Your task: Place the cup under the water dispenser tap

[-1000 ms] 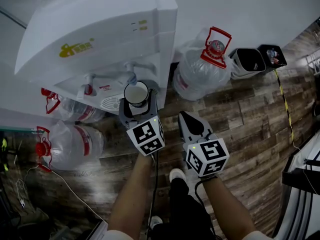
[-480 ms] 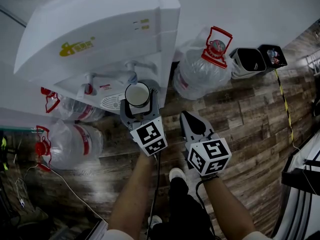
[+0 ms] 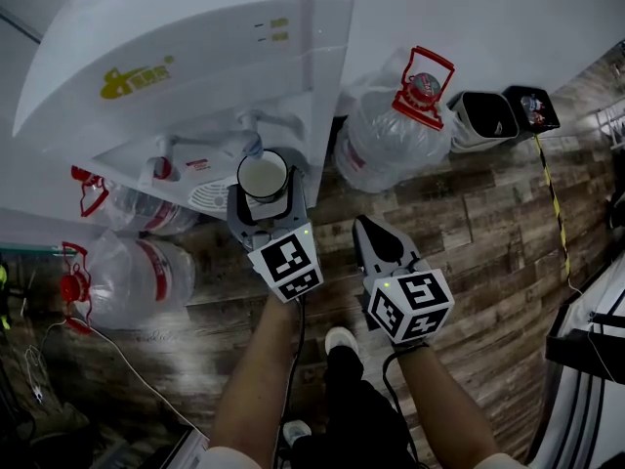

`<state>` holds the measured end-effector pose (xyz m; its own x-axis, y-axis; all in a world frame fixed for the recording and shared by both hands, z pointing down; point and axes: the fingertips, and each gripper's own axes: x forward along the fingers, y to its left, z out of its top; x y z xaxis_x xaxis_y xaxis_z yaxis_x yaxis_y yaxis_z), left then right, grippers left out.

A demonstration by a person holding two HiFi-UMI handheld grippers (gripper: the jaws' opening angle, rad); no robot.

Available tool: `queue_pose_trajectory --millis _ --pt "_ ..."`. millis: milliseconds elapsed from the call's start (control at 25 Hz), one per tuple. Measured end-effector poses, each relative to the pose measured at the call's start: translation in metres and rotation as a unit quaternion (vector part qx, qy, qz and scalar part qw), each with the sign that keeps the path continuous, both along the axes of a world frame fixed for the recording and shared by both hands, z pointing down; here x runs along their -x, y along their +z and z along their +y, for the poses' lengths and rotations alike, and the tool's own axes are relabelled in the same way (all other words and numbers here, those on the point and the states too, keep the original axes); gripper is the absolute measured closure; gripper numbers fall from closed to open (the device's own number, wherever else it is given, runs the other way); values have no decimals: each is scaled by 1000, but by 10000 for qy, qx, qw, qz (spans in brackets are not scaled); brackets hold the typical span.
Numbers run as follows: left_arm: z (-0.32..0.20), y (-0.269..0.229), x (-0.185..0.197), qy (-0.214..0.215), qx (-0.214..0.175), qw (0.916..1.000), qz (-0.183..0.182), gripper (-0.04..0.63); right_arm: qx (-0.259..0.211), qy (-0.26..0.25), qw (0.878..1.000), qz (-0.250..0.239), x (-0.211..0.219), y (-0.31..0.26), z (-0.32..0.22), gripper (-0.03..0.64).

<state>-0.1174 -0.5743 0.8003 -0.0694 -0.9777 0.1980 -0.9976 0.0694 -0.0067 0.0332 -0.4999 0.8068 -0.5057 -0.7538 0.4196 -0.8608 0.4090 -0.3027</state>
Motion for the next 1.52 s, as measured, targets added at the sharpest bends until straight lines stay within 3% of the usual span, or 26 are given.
queue_pose_trajectory --millis 360,960,1240,1520 --pt "-1 4 0 -102 -104 9997 -212 186 80 25 10000 -32 -3 5 1 595" --pt "10 7 0 -257 256 9993 125 186 98 -36 9999 -83 5 2 9 595" --pt "35 -1 -10 -80 445 9989 132 185 79 27 9999 -104 4 -20 24 595" --pt "97 -56 -14 332 614 9974 192 186 -117 134 9997 -179 9 -87 72 595"
